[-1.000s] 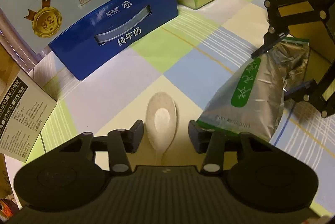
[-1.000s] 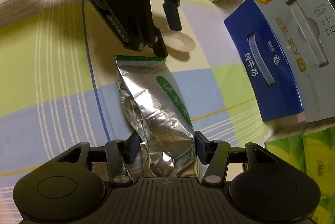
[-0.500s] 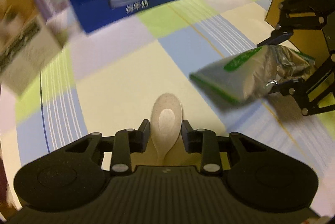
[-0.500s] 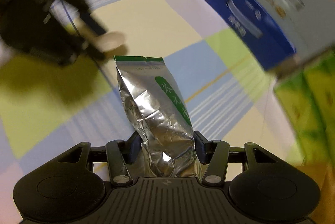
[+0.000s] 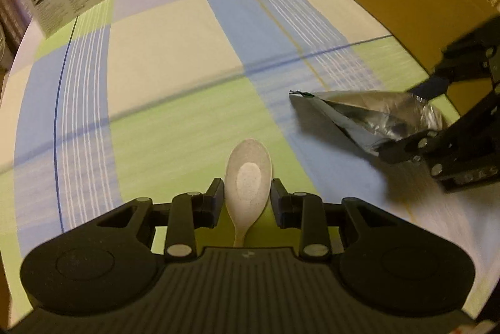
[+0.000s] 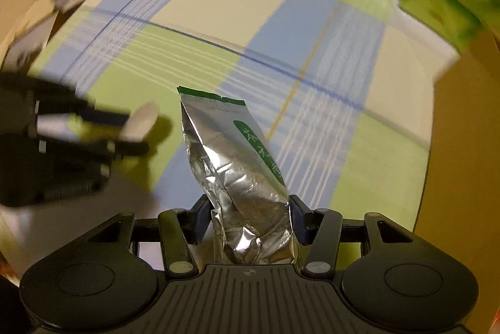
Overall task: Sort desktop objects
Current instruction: 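Lift the spoon and foil bag off the table with both tools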
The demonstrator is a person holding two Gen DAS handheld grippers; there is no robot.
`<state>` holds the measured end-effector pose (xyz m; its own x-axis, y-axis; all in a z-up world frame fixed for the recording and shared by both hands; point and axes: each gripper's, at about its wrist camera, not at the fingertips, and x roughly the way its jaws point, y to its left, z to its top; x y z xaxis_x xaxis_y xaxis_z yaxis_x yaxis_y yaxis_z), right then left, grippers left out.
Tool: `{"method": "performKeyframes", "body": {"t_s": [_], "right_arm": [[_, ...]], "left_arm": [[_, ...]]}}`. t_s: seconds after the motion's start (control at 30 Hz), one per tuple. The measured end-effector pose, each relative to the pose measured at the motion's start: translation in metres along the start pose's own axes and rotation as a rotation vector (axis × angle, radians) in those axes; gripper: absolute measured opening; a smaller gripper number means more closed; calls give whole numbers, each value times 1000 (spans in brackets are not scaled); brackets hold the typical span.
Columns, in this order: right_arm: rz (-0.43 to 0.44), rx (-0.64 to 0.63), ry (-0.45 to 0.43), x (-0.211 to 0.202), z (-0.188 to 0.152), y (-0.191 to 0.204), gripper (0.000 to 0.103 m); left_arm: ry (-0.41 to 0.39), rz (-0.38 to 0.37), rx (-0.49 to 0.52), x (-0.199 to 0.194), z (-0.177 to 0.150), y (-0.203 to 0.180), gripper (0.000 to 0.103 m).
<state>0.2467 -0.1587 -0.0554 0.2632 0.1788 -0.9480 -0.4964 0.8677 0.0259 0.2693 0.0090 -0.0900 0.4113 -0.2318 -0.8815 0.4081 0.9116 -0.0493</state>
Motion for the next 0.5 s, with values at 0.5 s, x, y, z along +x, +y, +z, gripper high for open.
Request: {"method": "performKeyframes", "body": {"t_s": [0.5], "right_arm": [[105, 267, -254, -24, -71, -13, 50]], "left_arm": [[-127, -22, -118, -34, -66, -35, 27]]}}
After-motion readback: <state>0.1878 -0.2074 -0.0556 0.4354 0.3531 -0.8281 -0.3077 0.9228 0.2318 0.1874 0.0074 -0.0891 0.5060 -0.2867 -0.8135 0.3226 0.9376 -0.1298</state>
